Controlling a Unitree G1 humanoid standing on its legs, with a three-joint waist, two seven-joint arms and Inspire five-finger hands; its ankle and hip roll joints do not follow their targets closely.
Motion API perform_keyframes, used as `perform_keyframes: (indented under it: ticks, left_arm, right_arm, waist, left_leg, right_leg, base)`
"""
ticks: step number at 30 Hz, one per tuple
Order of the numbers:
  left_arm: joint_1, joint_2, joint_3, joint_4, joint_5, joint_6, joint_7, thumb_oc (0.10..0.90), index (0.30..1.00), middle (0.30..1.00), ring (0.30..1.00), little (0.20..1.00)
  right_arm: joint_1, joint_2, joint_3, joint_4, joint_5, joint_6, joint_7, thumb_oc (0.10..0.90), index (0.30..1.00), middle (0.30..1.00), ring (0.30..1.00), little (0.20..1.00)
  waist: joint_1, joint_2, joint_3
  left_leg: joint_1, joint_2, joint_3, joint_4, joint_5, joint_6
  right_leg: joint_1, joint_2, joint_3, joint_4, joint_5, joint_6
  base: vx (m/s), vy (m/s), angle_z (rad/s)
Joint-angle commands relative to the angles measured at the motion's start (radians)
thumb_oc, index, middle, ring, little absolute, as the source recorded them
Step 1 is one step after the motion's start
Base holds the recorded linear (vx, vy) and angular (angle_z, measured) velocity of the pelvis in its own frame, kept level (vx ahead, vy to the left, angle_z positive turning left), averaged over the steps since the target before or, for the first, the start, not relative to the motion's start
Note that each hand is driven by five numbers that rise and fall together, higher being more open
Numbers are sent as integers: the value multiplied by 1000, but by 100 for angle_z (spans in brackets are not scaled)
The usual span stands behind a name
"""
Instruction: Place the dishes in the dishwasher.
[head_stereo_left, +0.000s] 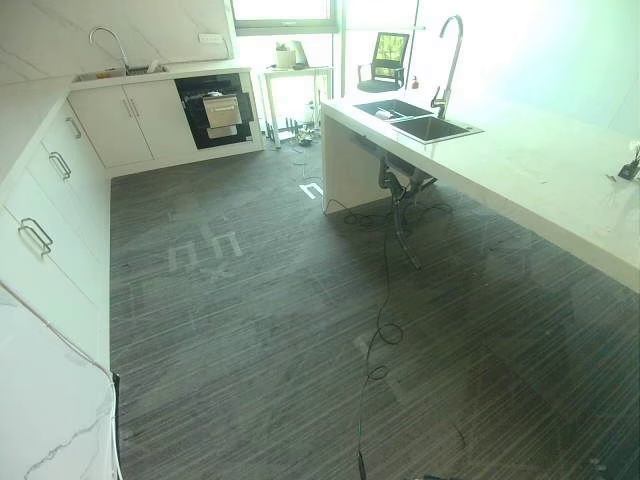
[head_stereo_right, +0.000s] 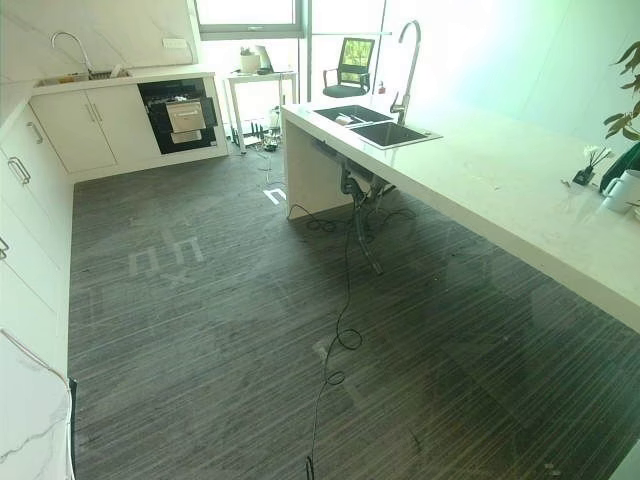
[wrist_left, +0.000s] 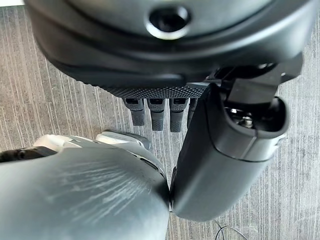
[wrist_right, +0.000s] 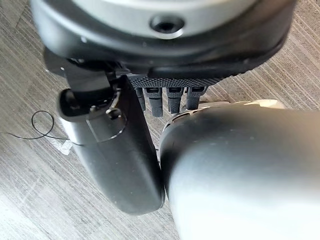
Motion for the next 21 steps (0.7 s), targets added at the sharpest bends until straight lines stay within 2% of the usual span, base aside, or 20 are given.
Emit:
perform_keyframes:
  ticks: [1,13,19,21]
  left_arm:
    - [-1,-25,-15,30,-13,-19,-28,800,900,900,900,900]
    - [3,-26,1,41,-4,-39,-16,800,900,900,900,900]
    - [2,-29,-5,36,-7,-60,-3,800,900,900,900,900]
    - [2,-29,-7,32,-8,-74,7,800,900,900,900,900]
  right_arm:
    - [9,-1,12,61,-9,21,28,800,900,900,900,900]
    - [17,5,-1,83,13,3,26,800,900,900,900,900]
    - [5,11,5,71,34,-35,18,800,900,900,900,900]
    - [6,14,12,69,-1,-56,-12,800,900,900,900,900]
  waist:
    - [-10,6,11]
    - [-4,-1,6]
    - [-2,5,2]
    - [-4,9,2]
  left_leg:
    - [46,75,36,8,-110,-86]
    - [45,79,35,8,-111,-89]
    - [43,78,33,8,-109,-89]
    - [41,78,31,8,-107,-90]
  right_leg:
    - [44,-52,-35,-57,-8,129]
    - [45,-52,-38,-57,-11,129]
    - [42,-54,-38,-57,-10,129]
    - [40,-53,-37,-57,-9,130]
  base:
    - [0,0,0]
    - [-3,0,0]
    - [0,0,0]
    - [-5,-38,1]
